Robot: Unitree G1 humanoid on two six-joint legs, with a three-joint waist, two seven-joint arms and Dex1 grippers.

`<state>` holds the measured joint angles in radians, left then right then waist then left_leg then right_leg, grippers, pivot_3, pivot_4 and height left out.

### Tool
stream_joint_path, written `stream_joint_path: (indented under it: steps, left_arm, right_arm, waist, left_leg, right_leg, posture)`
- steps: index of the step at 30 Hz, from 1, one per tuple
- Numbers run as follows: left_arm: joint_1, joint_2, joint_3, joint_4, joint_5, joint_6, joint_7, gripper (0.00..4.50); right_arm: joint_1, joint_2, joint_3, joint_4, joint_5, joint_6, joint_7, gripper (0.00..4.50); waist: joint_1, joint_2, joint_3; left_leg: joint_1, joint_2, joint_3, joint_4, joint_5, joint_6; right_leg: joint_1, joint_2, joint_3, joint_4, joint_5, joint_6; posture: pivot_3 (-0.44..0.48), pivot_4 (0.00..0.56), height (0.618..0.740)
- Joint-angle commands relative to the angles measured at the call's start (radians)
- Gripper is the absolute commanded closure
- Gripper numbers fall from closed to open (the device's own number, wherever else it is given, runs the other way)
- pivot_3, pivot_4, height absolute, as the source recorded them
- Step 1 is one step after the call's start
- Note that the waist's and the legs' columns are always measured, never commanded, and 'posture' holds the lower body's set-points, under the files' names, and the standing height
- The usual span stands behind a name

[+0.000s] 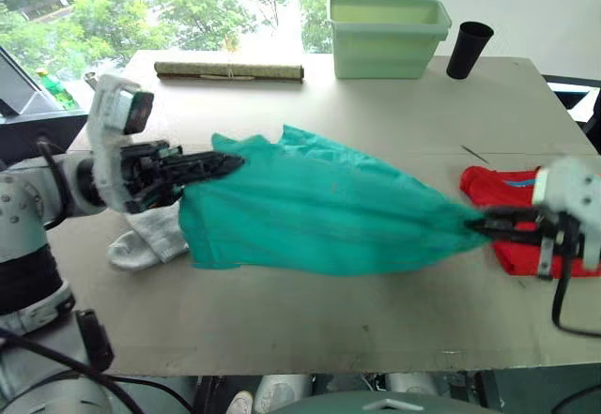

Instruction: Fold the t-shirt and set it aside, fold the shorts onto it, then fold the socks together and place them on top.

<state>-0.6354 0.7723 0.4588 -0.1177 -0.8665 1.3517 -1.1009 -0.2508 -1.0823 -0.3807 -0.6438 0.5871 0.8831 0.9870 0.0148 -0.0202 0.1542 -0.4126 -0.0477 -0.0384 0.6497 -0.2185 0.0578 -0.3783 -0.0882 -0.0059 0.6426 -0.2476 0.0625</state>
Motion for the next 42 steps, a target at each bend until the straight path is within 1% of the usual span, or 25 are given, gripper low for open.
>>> stream_joint_path:
  steps: [1,2,4,6,8,9,11,14,16,19,21,22,24,25,26,28,29,31,33,35,37,39,40,41,42]
  left_arm:
    - [-0.233,-0.159,-0.145,0.288,0.298,-0.459,0.288,4.47]
    - [-0.293,-0.199,-0.158,0.373,0.345,-0.546,0.34,4.47]
    - [-0.421,-0.235,-0.158,0.55,0.416,-0.741,0.41,4.47]
    - [-0.556,-0.232,-0.14,0.728,0.454,-0.922,0.447,4.47]
    - [-0.679,-0.201,-0.117,0.857,0.453,-1.048,0.419,4.47]
    - [-0.725,-0.176,-0.107,0.89,0.448,-1.089,0.393,4.47]
    - [-0.768,-0.146,-0.096,0.914,0.43,-1.117,0.336,4.47]
    - [-0.702,-0.072,-0.07,0.746,0.325,-0.97,0.213,4.47]
    - [-0.604,-0.038,-0.068,0.592,0.267,-0.859,0.185,4.47]
    - [-0.438,0.001,-0.057,0.368,0.173,-0.712,0.166,4.47]
    - [-0.253,0.016,-0.001,0.156,0.051,-0.558,0.203,4.47]
    - [-0.145,0.026,0.018,0.047,0.007,-0.503,0.21,4.47]
    - [0.126,0.024,0.056,-0.191,-0.059,-0.424,0.229,4.47]
    - [0.299,0.03,0.05,-0.299,-0.025,-0.451,0.198,4.47]
    - [0.456,0.004,0.057,-0.367,-0.005,-0.474,0.188,4.47]
    - [0.648,-0.035,0.071,-0.437,-0.005,-0.491,0.185,4.47]
    - [0.752,-0.042,0.059,-0.477,0.015,-0.524,0.164,4.47]
    - [0.918,-0.052,0.048,-0.52,0.031,-0.562,0.12,4.47]
    - [1.027,-0.051,0.065,-0.527,0.018,-0.584,0.062,4.47]
    - [1.08,-0.029,0.104,-0.533,-0.043,-0.564,0.037,4.47]
    - [1.032,-0.006,0.137,-0.51,-0.153,-0.516,0.072,4.47]
    - [0.907,0.017,0.136,-0.452,-0.233,-0.482,0.143,4.47]
    - [0.784,0.025,0.108,-0.395,-0.236,-0.479,0.196,4.47]
    - [0.696,0.031,0.087,-0.355,-0.237,-0.475,0.235,4.47]
    - [0.6,0.037,0.048,-0.312,-0.2,-0.485,0.264,4.47]
  right_arm:
    - [-0.385,0.134,0.386,0.352,-0.307,-0.142,-0.163,4.5]
    - [-0.475,0.171,0.461,0.452,-0.372,-0.196,-0.175,4.5]
    - [-0.634,0.253,0.53,0.684,-0.47,-0.333,-0.203,4.5]
    - [-0.8,0.313,0.566,0.914,-0.551,-0.487,-0.247,4.5]
    - [-0.965,0.358,0.568,1.113,-0.605,-0.674,-0.309,4.5]
    - [-1.034,0.368,0.559,1.179,-0.612,-0.732,-0.318,4.5]
    - [-1.108,0.375,0.539,1.27,-0.621,-0.839,-0.325,4.5]
    - [-1.124,0.365,0.486,1.252,-0.586,-0.914,-0.305,4.5]
    - [-1.07,0.357,0.456,1.173,-0.555,-0.895,-0.269,4.5]
    - [-0.935,0.324,0.443,1.011,-0.534,-0.873,-0.21,4.5]
    - [-0.735,0.314,0.395,0.781,-0.448,-0.724,-0.195,4.5]
    - [-0.626,0.301,0.379,0.675,-0.421,-0.679,-0.183,4.5]
    - [-0.361,0.271,0.353,0.486,-0.41,-0.613,-0.18,4.5]
    - [-0.225,0.273,0.338,0.395,-0.393,-0.575,-0.189,4.5]
    - [-0.088,0.276,0.33,0.325,-0.391,-0.55,-0.201,4.5]
    - [0.085,0.266,0.333,0.247,-0.405,-0.545,-0.194,4.5]
    - [0.167,0.262,0.323,0.219,-0.406,-0.541,-0.191,4.5]
    - [0.31,0.215,0.299,0.159,-0.415,-0.545,-0.147,4.5]
    - [0.399,0.202,0.24,0.085,-0.347,-0.476,-0.122,4.5]
    - [0.472,0.182,0.171,0.01,-0.263,-0.42,-0.083,4.5]
    - [0.488,0.172,0.113,-0.039,-0.174,-0.354,-0.063,4.5]
    - [0.425,0.166,0.09,-0.045,-0.104,-0.282,-0.074,4.5]
    - [0.338,0.157,0.106,-0.014,-0.088,-0.237,-0.096,4.5]
    - [0.274,0.152,0.12,0.008,-0.079,-0.201,-0.113,4.5]
    - [0.205,0.14,0.148,0.04,-0.084,-0.168,-0.124,4.5]
  waist:
    - [0.001,-0.003,-0.001]
    - [0.0,-0.004,-0.001]
    - [-0.001,-0.006,0.0]
    - [-0.004,-0.007,0.0]
    - [-0.014,-0.007,0.0]
    - [-0.023,-0.006,0.0]
    - [-0.042,-0.006,-0.001]
    - [-0.068,-0.006,-0.003]
    - [-0.08,-0.005,-0.004]
    - [-0.082,-0.003,-0.003]
    - [-0.076,-0.002,-0.001]
    - [-0.074,-0.002,-0.001]
    - [-0.058,-0.001,-0.001]
    - [-0.053,0.0,0.0]
    - [-0.05,0.001,0.0]
    - [-0.04,0.005,-0.004]
    - [-0.028,0.006,-0.003]
    - [-0.022,0.006,-0.002]
    - [-0.015,0.01,-0.004]
    - [-0.007,0.009,-0.004]
    - [0.001,0.008,-0.005]
    - [0.007,0.008,-0.005]
    - [0.008,0.008,-0.005]
    - [0.007,0.008,-0.004]
    - [0.007,0.007,-0.004]
  left_leg:
    - [0.0,0.0,0.0,0.0,0.0,-0.001]
    - [-0.001,0.0,0.001,-0.001,0.0,-0.001]
    - [-0.003,-0.003,0.003,0.0,0.006,-0.005]
    - [-0.007,-0.003,0.004,-0.002,0.01,-0.005]
    - [-0.023,-0.004,0.006,-0.003,0.01,-0.005]
    - [-0.029,-0.005,0.007,-0.002,0.011,-0.006]
    - [-0.037,-0.007,0.002,-0.005,0.011,-0.006]
    - [-0.035,-0.01,-0.004,-0.018,0.01,-0.006]
    - [-0.033,-0.013,-0.016,-0.019,0.009,-0.006]
    - [-0.031,-0.013,-0.024,-0.016,0.009,-0.007]
    - [-0.03,-0.014,-0.024,-0.013,0.01,-0.008]
    - [-0.029,-0.012,-0.023,-0.013,0.012,-0.009]
    - [-0.028,-0.011,-0.022,-0.01,0.012,-0.009]
    - [-0.02,-0.011,-0.02,-0.011,0.012,-0.009]
    - [-0.014,-0.01,-0.019,-0.01,0.012,-0.009]
    - [-0.01,-0.009,-0.018,-0.014,0.01,-0.006]
    - [-0.003,-0.009,-0.015,-0.015,0.009,-0.006]
    - [-0.003,-0.006,-0.014,-0.014,0.009,-0.005]
    - [-0.002,-0.006,-0.013,-0.014,0.008,-0.007]
    - [-0.001,-0.005,-0.011,-0.013,0.006,-0.01]
    - [-0.001,-0.003,-0.012,-0.012,0.006,-0.01]
    - [-0.002,-0.002,-0.012,-0.011,0.006,-0.01]
    - [-0.002,-0.002,-0.012,-0.011,0.006,-0.01]
    - [-0.001,-0.002,-0.013,-0.009,0.006,-0.01]
    - [-0.003,-0.002,-0.014,-0.007,0.006,-0.009]
  right_leg:
    - [0.001,0.0,-0.001,-0.001,0.0,0.0]
    - [0.0,0.0,-0.001,-0.001,0.001,-0.002]
    - [-0.004,0.002,0.0,0.0,0.005,-0.002]
    - [-0.01,0.003,0.0,0.0,0.008,0.001]
    - [-0.028,0.003,0.002,0.002,0.007,0.003]
    - [-0.035,0.005,0.002,0.002,0.007,0.003]
    - [-0.049,0.002,-0.005,0.018,0.008,0.004]
    - [-0.051,-0.001,-0.012,0.017,0.008,0.004]
    - [-0.05,-0.002,-0.013,0.017,0.008,0.004]
    - [-0.042,-0.001,-0.011,0.015,0.008,0.003]
    - [-0.036,0.001,-0.009,0.011,0.007,0.004]
    - [-0.031,0.001,-0.007,0.003,0.007,0.004]
    - [-0.029,0.001,-0.005,0.001,0.007,0.004]
    - [-0.023,-0.001,-0.003,0.0,0.007,0.004]
    - [-0.017,-0.001,-0.002,0.0,0.007,0.004]
    - [-0.016,-0.001,0.001,-0.001,0.007,0.002]
    - [-0.012,-0.001,0.003,0.0,0.004,0.0]
    - [-0.012,0.001,0.003,0.001,0.002,-0.004]
    - [-0.012,0.0,0.003,0.0,0.002,-0.005]
    - [-0.01,0.0,0.003,0.0,0.002,-0.005]
    - [-0.01,0.001,0.002,0.0,0.002,-0.004]
    - [-0.009,0.001,0.0,0.0,0.001,-0.004]
    - [-0.009,0.001,-0.001,0.0,0.001,-0.004]
    - [-0.008,0.001,-0.002,0.0,0.002,-0.004]
    - [-0.008,0.002,-0.003,0.0,0.002,-0.004]
  posture:
    - [0.0,0.15,0.731]
    - [0.0,0.15,0.731]
    - [0.0,0.15,0.731]
    - [0.0,0.15,0.731]
    - [0.0,0.15,0.731]
    - [0.0,0.15,0.731]
    - [0.0,0.15,0.731]
    - [0.0,0.15,0.731]
    - [0.0,0.15,0.731]
    - [0.0,0.15,0.731]
    - [0.0,0.15,0.731]
    - [0.0,0.15,0.731]
    - [0.0,0.15,0.731]
    - [0.0,0.15,0.731]
    - [0.0,0.15,0.731]
    - [0.0,0.15,0.731]
    - [0.0,0.15,0.731]
    - [0.0,0.15,0.731]
    - [0.0,0.15,0.731]
    - [0.0,0.15,0.731]
    - [0.0,0.15,0.731]
    - [0.0,0.15,0.731]
    - [0.0,0.15,0.731]
    - [0.0,0.15,0.731]
    - [0.0,0.15,0.731]
